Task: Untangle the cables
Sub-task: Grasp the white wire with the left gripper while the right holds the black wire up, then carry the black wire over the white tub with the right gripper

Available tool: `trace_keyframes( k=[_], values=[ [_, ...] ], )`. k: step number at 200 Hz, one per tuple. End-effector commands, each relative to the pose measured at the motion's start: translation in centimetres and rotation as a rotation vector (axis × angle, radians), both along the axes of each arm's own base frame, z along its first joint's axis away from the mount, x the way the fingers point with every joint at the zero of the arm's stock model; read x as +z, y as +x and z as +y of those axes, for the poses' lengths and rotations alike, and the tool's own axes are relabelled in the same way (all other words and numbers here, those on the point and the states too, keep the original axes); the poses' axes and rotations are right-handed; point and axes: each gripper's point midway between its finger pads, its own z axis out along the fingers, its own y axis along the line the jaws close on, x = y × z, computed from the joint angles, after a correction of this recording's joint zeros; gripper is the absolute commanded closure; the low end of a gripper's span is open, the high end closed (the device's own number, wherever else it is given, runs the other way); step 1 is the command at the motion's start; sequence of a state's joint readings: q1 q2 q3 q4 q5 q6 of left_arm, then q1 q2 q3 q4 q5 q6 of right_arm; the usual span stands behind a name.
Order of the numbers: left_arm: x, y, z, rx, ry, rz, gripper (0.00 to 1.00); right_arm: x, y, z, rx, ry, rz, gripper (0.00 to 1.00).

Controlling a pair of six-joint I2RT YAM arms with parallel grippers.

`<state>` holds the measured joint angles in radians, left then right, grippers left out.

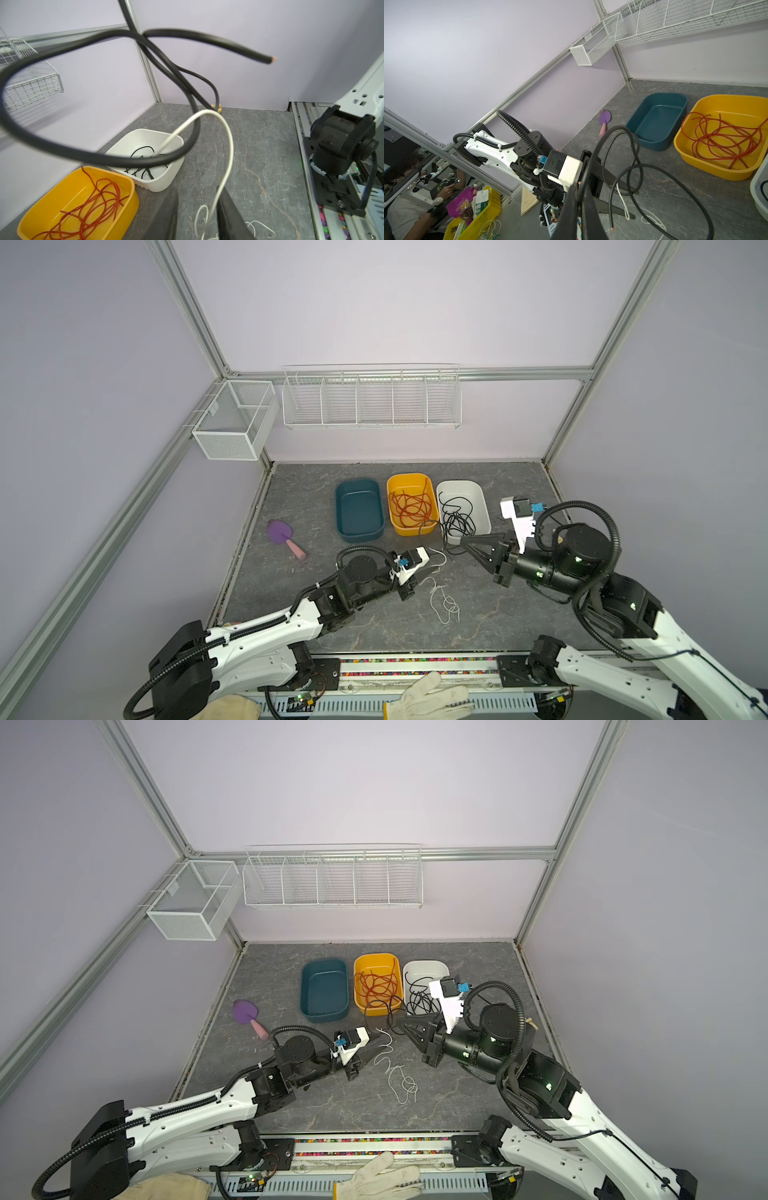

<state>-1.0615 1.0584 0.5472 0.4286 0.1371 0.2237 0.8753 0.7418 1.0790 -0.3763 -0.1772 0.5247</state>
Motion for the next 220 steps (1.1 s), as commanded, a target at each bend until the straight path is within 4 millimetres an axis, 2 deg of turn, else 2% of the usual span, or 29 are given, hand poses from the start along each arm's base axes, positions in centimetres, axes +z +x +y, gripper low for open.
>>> trace_keyframes(
  k=[1, 22, 64, 73, 86, 96, 152, 220],
  values=[
    [0.3, -0.3, -0.4, -0.022, -0.005, 0.0, 0.73, 1.8, -0.6, -0.3, 0.014, 0.054, -0.03, 0.94],
    [0.0, -0.3, -0.4, -0.022, 0.007, 0.007, 0.79, 1.7, -0.6, -0.2, 0.012, 0.052, -0.027, 0.94],
    [-0.4, -0.3, -0.2, -0.016, 0.027, 0.017, 0.81, 1.4, -0.5, -0.2, 0.007, 0.049, -0.021, 0.94],
    [-0.5, -0.3, -0.2, -0.018, 0.031, 0.016, 0.87, 1.5, -0.5, -0.3, 0.005, 0.052, -0.024, 0.94],
    [-0.6, -0.4, -0.2, -0.02, 0.036, 0.018, 0.89, 1.5, -0.5, -0.4, 0.003, 0.052, -0.026, 0.94],
    [-0.8, -0.4, -0.2, -0.02, 0.041, 0.018, 1.0, 1.5, -0.5, -0.4, 0.002, 0.052, -0.026, 0.94],
    [-1.0, -0.4, 0.0, -0.016, 0.057, 0.022, 1.0, 1.3, -0.3, -0.7, -0.017, 0.042, -0.026, 0.94],
    [-3.0, -1.5, 1.2, -0.032, 0.081, 0.099, 1.0, -0.9, 2.0, -1.3, -0.133, -0.055, -0.056, 0.94]
  ],
)
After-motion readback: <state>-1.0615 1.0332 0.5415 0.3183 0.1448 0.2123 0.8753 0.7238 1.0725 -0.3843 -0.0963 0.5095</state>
